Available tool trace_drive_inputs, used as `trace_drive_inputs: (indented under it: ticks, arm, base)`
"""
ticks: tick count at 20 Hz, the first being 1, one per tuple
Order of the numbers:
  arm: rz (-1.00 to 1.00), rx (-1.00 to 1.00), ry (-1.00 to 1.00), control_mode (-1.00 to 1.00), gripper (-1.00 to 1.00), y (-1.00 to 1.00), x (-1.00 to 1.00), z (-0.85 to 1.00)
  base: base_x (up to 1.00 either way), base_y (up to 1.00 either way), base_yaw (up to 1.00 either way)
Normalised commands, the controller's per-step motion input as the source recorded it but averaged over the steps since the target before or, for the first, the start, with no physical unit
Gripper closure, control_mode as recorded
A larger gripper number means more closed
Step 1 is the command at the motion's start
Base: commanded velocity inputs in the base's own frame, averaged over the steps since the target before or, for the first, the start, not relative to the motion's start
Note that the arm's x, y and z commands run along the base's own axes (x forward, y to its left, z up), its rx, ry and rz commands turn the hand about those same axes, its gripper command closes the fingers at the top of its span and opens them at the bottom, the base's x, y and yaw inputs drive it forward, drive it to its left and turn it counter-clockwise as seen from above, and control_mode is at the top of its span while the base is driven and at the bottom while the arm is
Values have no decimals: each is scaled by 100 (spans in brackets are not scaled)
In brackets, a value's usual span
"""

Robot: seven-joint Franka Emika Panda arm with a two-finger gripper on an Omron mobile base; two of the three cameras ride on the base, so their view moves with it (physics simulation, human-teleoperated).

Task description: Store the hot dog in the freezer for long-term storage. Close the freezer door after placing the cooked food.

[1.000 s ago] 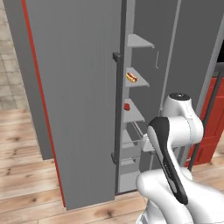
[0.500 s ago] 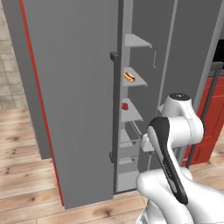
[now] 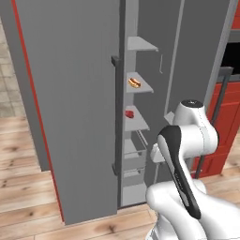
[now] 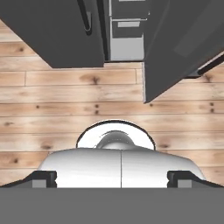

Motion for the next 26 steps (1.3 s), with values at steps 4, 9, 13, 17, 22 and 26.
trace_drive_inputs:
  ticks: [4, 9, 13, 17, 22, 26]
  arm:
    - [0, 0, 0, 100, -100, 0, 0, 0]
    - [0, 0, 0, 100, -100, 0, 0, 0]
    - [0, 0, 0, 100, -100, 0, 0, 0]
    - [0, 0, 0, 100, -100, 0, 0, 0]
    - [0, 0, 0, 100, -100, 0, 0, 0]
    - [0, 0, 0, 100, -100, 0, 0, 0]
  base:
    - [0, -46, 0]
    - [0, -34, 1]
    - [4, -8, 1]
    - [10, -7, 2]
    - [15, 0, 0]
    - [12, 0, 0]
